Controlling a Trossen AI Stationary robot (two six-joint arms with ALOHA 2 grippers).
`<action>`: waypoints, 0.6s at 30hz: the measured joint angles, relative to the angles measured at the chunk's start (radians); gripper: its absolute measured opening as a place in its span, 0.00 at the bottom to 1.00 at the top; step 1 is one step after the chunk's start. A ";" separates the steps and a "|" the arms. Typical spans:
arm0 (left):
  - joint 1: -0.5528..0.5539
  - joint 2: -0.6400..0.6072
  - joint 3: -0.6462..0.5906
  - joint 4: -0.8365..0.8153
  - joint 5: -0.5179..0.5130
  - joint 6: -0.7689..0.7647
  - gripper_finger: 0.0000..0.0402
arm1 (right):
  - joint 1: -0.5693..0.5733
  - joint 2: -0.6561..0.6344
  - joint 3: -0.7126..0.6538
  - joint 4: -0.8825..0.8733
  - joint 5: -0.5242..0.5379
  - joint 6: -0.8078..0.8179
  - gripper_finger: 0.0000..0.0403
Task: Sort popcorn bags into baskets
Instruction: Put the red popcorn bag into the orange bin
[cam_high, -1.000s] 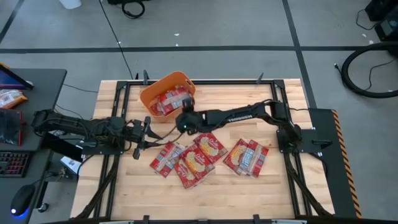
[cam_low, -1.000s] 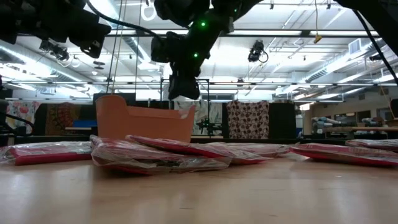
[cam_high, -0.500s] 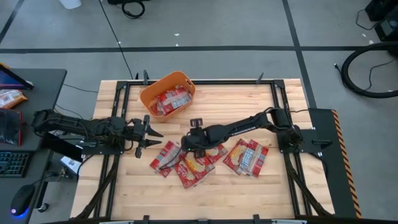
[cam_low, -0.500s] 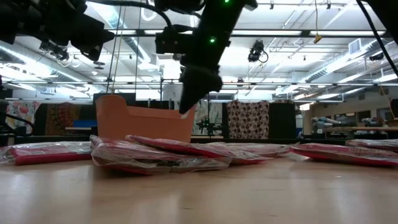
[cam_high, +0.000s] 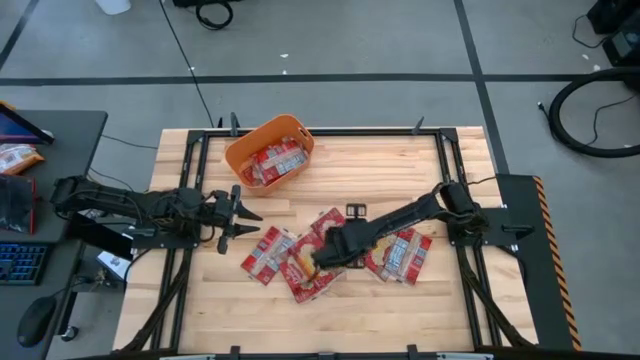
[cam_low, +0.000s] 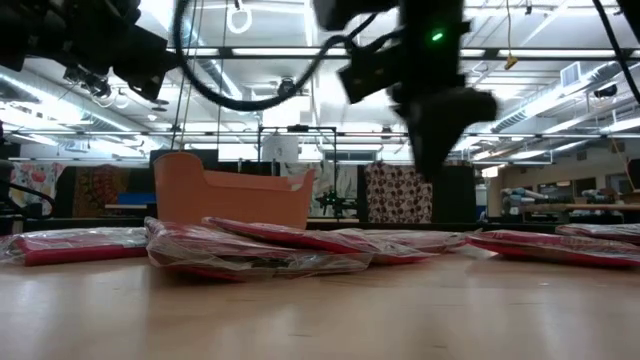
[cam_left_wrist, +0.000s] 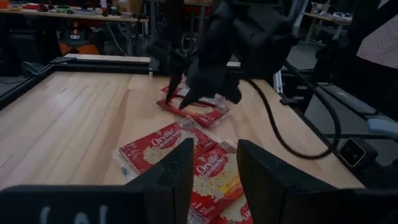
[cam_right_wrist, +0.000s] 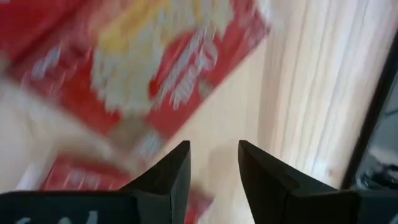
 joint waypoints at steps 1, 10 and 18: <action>0.000 0.000 0.000 -0.003 0.000 0.000 0.32 | 0.015 -0.006 -0.005 -0.027 -0.001 0.027 0.35; 0.000 0.000 0.000 -0.010 0.000 -0.026 0.32 | 0.098 -0.149 -0.177 -0.060 -0.159 0.219 0.34; 0.000 0.000 0.000 0.001 -0.057 -0.027 0.32 | 0.131 -0.354 -0.393 0.056 -0.303 0.410 0.34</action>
